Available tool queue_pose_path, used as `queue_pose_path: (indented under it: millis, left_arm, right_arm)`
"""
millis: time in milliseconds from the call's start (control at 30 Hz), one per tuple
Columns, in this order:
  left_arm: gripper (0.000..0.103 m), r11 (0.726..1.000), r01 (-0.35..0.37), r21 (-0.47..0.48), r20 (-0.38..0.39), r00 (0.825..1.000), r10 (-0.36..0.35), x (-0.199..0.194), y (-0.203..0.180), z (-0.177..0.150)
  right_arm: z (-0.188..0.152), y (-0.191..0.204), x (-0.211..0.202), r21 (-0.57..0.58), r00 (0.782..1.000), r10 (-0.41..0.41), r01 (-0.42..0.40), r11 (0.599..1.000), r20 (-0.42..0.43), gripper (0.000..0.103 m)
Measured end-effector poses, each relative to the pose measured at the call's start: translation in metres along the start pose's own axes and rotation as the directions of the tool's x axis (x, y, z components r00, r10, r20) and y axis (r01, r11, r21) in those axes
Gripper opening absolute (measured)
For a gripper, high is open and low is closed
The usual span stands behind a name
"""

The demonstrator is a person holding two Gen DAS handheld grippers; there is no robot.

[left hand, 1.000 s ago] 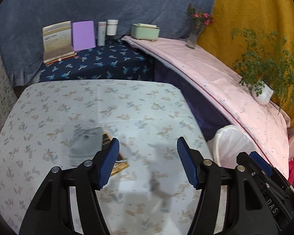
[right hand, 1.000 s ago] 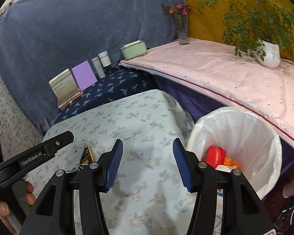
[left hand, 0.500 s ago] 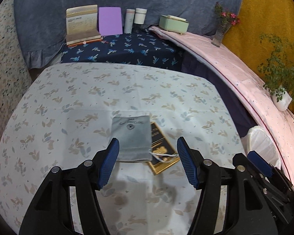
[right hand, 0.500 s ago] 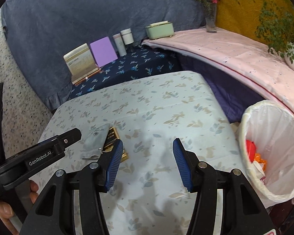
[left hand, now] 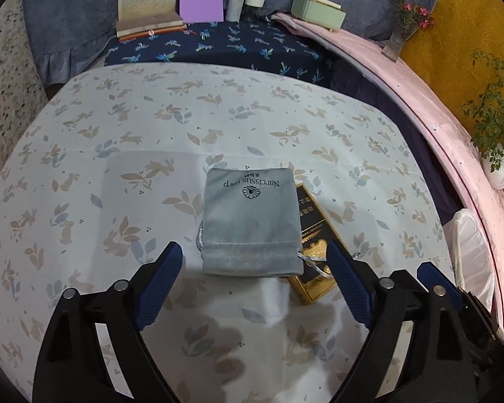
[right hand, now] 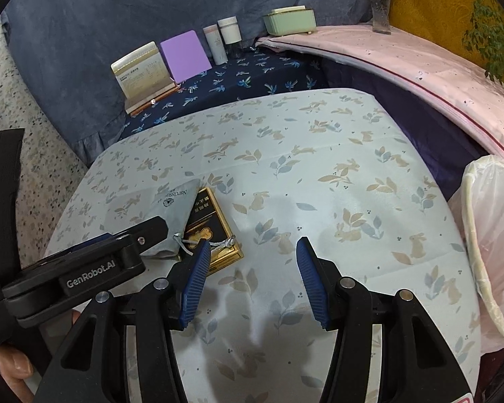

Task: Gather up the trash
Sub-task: 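Grasp the grey pouch with the left tool while the right tool grasps the gold box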

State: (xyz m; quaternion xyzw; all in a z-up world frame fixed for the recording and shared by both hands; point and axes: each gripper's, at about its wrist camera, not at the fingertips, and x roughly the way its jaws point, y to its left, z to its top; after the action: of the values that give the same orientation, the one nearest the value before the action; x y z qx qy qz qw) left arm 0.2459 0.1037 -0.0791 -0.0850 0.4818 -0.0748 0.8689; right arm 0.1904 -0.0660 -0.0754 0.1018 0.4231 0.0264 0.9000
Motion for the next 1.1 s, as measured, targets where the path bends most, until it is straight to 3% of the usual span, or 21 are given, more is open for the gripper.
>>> queue_pose_path:
  millis: [300,400,600,733,767,1033,1100]
  left_arm:
    - [0.083,1.000,-0.029,0.010,-0.056,0.998,0.030,0.031,0.001,0.007]
    - [0.076,1.000,-0.026,0.008,-0.050,0.998,0.027,0.033,0.005,0.008]
    - [0.045,0.998,0.018,-0.052,-0.045,0.999,-0.020,0.025,0.024,0.009]
    - [0.019,0.998,0.004,-0.062,-0.051,0.999,-0.007,0.025,0.037,0.009]
    - [0.016,0.998,0.002,-0.062,-0.051,0.999,-0.005,0.025,0.039,0.009]
    - [0.016,0.998,0.010,-0.060,-0.047,0.999,-0.013,0.025,0.048,0.010]
    - [0.017,0.998,0.016,-0.056,-0.047,0.999,-0.019,0.025,0.049,0.010]
  right_arm:
    - [0.002,-0.002,0.019,0.007,1.000,-0.003,0.003,1.000,-0.027,0.052]
    - [0.003,-0.001,0.022,0.005,1.000,-0.002,0.002,1.000,-0.031,0.052]
    - [0.006,0.008,0.030,-0.010,0.999,0.009,-0.009,1.000,-0.042,0.052]
    - [0.007,0.018,0.036,-0.030,0.999,0.018,-0.019,0.999,-0.050,0.052]
    - [0.007,0.021,0.039,-0.036,0.998,0.020,-0.022,0.999,-0.055,0.052]
    - [0.005,0.046,0.062,-0.100,0.995,0.020,-0.029,0.995,-0.093,0.052]
    - [0.004,0.048,0.066,-0.107,0.995,0.022,-0.032,0.994,-0.092,0.057]
